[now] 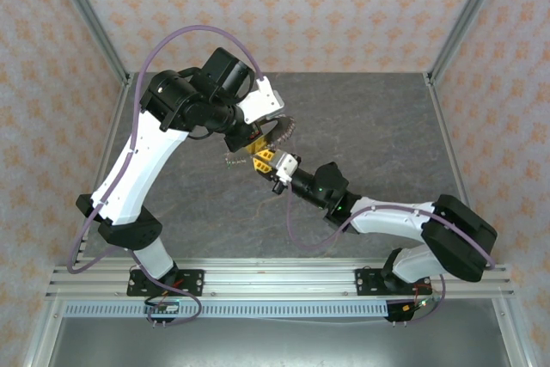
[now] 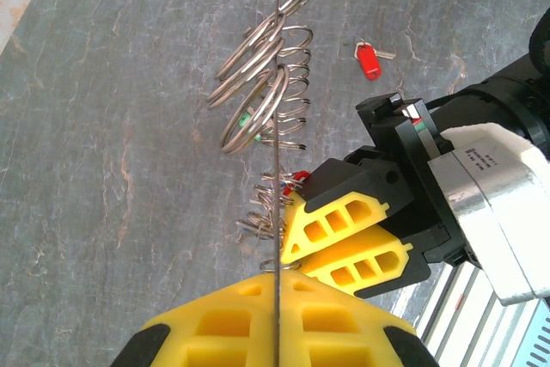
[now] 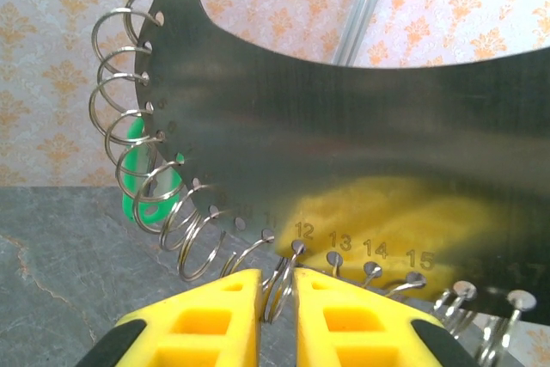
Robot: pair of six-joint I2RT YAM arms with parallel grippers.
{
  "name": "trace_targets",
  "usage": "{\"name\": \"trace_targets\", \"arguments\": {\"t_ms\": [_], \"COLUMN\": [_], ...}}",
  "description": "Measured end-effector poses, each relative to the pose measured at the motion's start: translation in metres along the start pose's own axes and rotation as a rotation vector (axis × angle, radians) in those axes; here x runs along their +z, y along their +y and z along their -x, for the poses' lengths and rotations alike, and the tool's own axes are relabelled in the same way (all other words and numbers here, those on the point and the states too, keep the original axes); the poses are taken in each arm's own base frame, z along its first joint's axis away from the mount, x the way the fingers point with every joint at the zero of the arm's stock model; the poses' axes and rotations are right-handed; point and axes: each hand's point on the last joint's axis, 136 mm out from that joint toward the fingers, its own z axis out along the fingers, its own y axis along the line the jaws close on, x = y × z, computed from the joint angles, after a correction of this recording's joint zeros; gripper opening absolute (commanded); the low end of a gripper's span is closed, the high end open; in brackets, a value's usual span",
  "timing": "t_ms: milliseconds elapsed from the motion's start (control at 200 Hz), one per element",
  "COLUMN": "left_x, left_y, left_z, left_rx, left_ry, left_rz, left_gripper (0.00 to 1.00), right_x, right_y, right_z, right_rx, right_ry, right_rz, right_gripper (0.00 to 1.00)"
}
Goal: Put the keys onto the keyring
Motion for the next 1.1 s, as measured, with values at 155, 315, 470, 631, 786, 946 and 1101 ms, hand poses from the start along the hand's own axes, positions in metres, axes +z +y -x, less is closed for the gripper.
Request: {"name": "trace_targets", "arguments": {"t_ms": [155, 315, 470, 631, 786, 946, 1101], "left_x": [0.000, 0.000, 0.000, -0.002, -0.003, -0.003, -0.002], "left_y": [0.000, 0.000, 0.000, 0.000, 0.001, 0.004, 0.005], "left_z": [0.000, 0.000, 0.000, 0.001, 0.002, 0.000, -0.001], "left_rx": [0.000, 0.000, 0.000, 0.001, -0.001, -0.007, -0.015], "left_ry": [0.000, 0.000, 0.000, -0.007, -0.014, -0.007, 0.000], "left_rz": [0.000, 0.000, 0.000, 0.002, 0.008, 0.028, 0.031], "left_gripper": [0.00, 0.00, 0.00, 0.00, 0.00, 0.00, 0.00], "right_x": [0.002, 0.005, 0.006, 0.006, 0.006, 0.006, 0.006], "right_y": [-0.003, -0.004, -0.005, -0.006, -0.007, -0.006, -0.003], "right_z": [-0.006, -0.012, -0.012, -0.009, -0.008, -0.009, -0.008], "right_rx": [-0.007, -0.008, -0.004, 0.000, 0.003, 0.003, 0.004], "right_ry": [0.015, 0.022, 0.008, -0.003, -0.009, -0.007, -0.005], "right_rz": [-0.022, -0.039, -0.048, -0.052, -0.054, -0.052, -0.051], "right_gripper": [0.17, 0.13, 0.12, 0.13, 0.13, 0.08, 0.08]}}
